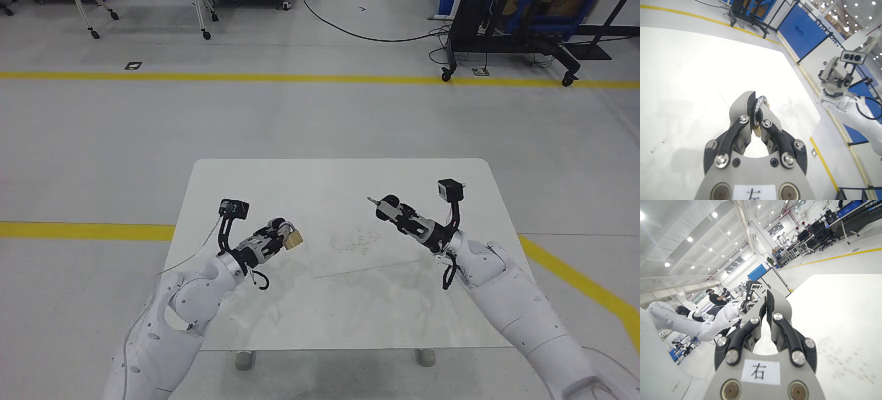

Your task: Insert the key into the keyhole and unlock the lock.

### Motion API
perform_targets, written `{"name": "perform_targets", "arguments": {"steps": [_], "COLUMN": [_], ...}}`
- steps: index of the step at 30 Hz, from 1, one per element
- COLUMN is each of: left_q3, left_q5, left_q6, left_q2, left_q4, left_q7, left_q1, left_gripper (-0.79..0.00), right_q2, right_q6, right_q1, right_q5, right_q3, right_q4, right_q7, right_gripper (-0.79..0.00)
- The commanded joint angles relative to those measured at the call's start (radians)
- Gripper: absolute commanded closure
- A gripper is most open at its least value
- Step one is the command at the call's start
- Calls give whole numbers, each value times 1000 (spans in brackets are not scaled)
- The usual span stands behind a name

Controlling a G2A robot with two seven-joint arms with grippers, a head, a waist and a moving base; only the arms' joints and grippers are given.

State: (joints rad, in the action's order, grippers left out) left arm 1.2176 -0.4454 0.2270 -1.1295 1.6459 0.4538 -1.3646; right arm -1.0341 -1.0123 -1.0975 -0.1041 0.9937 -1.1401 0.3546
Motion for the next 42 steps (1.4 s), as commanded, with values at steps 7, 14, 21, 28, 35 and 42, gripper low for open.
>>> {"name": "perform_targets", "arguments": {"steps": [7,14,21,28,35,42], "left_q3": [-8,-12,-40,-82,-98,-149], "left_q5": [198,176,298,402,477,783], "left_q6": [59,33,-3,-135,-207,-268], "left_q2": [-10,-11,-19,-31,-40,-87], "left_q4": [-87,-102,-111,-157,-196,-417], "left_q7": [57,53,136,277,295,378], "left_q1": [55,69,94,192,221,397], "left_gripper": [0,0,0,0,0,0], "right_q2": [0,0,0,0,-2,-40], "right_q6": [0,0,0,0,25,185], "right_q1": [0,0,0,0,-9,68], "right_q5": [0,0,0,0,-25,-253], "right_q3": [0,0,0,0,-5,-90], "right_q4": [0,0,0,0,13,124], "right_q7": [0,0,0,0,-3,141], "right_gripper": [0,0,0,0,0,0]}}
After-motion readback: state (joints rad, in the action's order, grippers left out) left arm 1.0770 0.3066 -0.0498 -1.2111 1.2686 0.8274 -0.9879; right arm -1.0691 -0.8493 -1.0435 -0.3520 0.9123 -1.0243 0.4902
